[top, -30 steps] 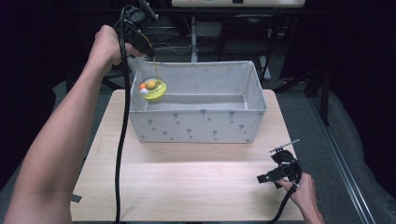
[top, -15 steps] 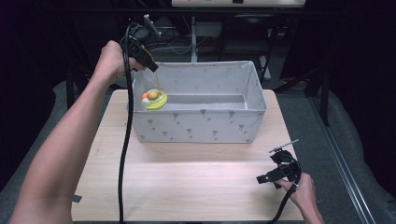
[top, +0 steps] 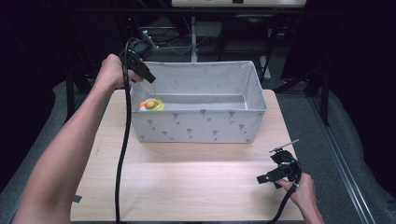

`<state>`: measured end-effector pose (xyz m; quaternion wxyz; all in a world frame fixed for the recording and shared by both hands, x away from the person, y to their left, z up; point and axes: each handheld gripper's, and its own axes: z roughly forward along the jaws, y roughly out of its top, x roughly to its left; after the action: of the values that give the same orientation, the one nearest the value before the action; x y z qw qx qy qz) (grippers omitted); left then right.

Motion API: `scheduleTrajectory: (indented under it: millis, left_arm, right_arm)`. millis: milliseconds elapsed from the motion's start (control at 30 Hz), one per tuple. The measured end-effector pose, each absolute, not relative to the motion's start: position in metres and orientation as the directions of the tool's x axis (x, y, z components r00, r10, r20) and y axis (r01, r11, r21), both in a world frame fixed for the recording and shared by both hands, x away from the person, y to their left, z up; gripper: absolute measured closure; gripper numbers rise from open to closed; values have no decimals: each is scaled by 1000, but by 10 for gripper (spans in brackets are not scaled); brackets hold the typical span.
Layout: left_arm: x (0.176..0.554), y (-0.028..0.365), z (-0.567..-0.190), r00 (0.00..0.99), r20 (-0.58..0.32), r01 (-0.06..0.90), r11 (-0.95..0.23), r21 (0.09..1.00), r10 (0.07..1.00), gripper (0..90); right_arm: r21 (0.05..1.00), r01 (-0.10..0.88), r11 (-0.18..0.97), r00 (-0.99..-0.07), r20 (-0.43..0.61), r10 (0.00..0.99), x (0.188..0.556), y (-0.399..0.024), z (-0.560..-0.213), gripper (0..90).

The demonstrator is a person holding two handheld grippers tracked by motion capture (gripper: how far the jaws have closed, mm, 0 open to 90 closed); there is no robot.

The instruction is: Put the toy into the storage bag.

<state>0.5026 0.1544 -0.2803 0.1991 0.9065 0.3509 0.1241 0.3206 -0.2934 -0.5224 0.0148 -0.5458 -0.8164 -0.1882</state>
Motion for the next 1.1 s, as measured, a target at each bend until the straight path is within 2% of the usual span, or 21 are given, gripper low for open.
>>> scheduleTrajectory:
  millis: [667,1100]
  left_arm:
    - [509,168,-331,704,43,645,-664,379,709,877]
    - [510,177,-360,690,25,685,-664,300,724,877]
  right_arm:
    - [289,898,331,-402,236,885,321,-294,-523,119]
    - [289,898,332,-403,236,884,321,-294,-524,119]
